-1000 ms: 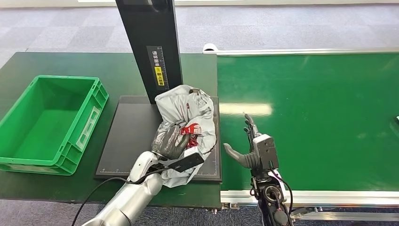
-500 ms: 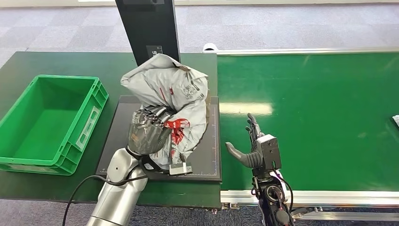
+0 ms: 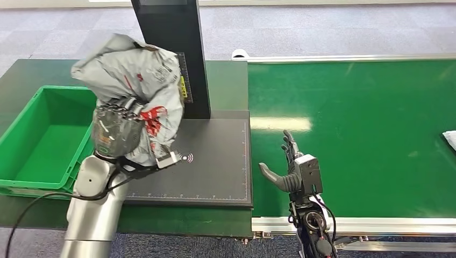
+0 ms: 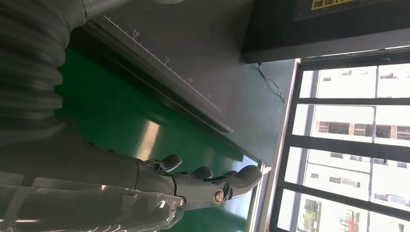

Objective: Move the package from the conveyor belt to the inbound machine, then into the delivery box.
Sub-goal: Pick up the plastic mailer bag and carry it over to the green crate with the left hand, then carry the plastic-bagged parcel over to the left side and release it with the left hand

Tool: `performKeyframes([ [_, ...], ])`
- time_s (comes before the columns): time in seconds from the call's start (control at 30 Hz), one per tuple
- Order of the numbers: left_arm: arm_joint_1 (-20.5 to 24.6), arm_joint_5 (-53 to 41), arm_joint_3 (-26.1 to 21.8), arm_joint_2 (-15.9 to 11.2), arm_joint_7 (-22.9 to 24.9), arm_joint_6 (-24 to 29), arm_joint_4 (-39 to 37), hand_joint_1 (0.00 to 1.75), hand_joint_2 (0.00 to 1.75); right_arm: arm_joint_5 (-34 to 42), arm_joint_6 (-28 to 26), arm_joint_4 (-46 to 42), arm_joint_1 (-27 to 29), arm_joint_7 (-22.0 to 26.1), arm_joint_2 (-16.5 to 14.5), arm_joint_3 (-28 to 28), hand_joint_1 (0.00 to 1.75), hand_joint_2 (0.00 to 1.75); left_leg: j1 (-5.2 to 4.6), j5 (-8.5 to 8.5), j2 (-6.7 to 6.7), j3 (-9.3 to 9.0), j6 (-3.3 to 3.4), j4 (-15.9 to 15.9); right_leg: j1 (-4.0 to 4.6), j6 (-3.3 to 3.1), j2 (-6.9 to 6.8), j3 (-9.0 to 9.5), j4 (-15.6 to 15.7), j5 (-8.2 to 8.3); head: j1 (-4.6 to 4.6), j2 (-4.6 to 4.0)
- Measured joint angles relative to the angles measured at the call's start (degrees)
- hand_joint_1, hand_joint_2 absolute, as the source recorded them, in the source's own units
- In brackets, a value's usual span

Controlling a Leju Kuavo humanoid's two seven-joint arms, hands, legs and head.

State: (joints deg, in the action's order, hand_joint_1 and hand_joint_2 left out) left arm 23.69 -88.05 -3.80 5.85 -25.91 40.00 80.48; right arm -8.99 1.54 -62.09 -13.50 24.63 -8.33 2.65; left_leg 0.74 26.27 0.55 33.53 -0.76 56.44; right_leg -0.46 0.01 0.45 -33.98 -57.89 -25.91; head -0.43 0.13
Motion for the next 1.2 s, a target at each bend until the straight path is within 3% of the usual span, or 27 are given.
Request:
performKeyframes([
  [0.17,3.1,0.3,3.6,-10.2,14.3,0.0,-3.1,1.75,1.75,0.3,0.6,0.9,-0.2,0.6,0.4,0.1,0.00,1.75,0.01,-0.01,-0.07,-0.01,-0.01,0.0,0.01,-0.01,0.04,-0.02,0.0,0.00,0.00,0.00],
  [0.27,4.2,0.2,5.4,-14.3,15.7,0.0,-4.7,1.75,1.75,0.4,0.7,1.4,-0.2,0.7,0.6,0.2,0.00,1.75,0.00,-0.01,-0.06,0.03,0.00,0.0,0.00,-0.01,0.03,-0.02,0.0,-0.01,0.01,-0.01],
  [0.37,4.5,0.2,5.0,-16.7,12.6,0.0,-5.3,1.75,1.75,0.6,0.7,1.8,-0.5,1.0,0.6,0.6,0.00,1.75,-0.01,0.00,-0.14,0.05,0.00,0.0,0.00,0.00,0.10,-0.03,0.0,-0.01,0.02,0.00],
  [0.53,5.9,0.5,-1.7,-18.8,4.6,0.0,-8.3,1.75,1.75,1.4,0.3,2.6,-0.8,1.6,0.7,1.0,0.00,1.75,0.00,0.00,-0.21,0.05,-0.01,0.0,0.00,-0.01,0.16,-0.10,0.0,0.00,0.02,-0.01],
  [0.6,6.7,1.3,-4.3,-19.2,4.8,0.0,-10.6,1.75,1.75,2.1,-0.2,2.9,-0.9,1.6,0.8,1.2,0.00,1.75,0.01,0.00,-0.20,0.04,-0.01,0.0,0.01,-0.01,0.16,-0.12,0.0,-0.01,0.01,-0.01],
  [0.73,10.2,1.2,-5.7,-21.1,11.0,-0.6,-20.4,1.75,1.75,3.4,-1.0,3.2,-1.1,1.5,1.1,2.0,0.00,1.75,0.02,-0.02,-0.19,0.04,-0.02,0.0,0.02,-0.02,0.15,-0.12,0.0,0.00,0.02,0.00],
  [0.87,16.3,-0.1,-4.8,-23.2,30.7,-7.7,-37.4,1.75,1.75,2.6,-1.2,3.4,-1.4,1.0,1.2,2.4,0.00,1.75,0.02,-0.04,-0.33,0.02,-0.04,0.0,0.02,-0.07,0.26,-0.10,0.0,0.06,0.02,0.01],
  [0.93,18.0,-0.1,-4.7,-24.0,36.6,-10.4,-43.7,1.75,1.75,2.1,-1.1,3.5,-1.6,0.6,1.1,2.5,0.00,1.75,0.01,-0.04,-0.42,0.01,-0.05,0.0,0.02,-0.08,0.34,-0.14,0.0,0.07,0.02,0.00],
  [1.2,20.9,-0.2,-3.6,-24.8,38.0,-14.0,-54.5,1.75,1.75,1.0,-0.4,4.1,-2.4,0.3,1.0,2.5,0.00,1.75,0.00,-0.03,-0.26,0.07,-0.05,0.0,0.00,-0.07,0.30,-0.15,0.0,0.04,0.03,0.01],
])
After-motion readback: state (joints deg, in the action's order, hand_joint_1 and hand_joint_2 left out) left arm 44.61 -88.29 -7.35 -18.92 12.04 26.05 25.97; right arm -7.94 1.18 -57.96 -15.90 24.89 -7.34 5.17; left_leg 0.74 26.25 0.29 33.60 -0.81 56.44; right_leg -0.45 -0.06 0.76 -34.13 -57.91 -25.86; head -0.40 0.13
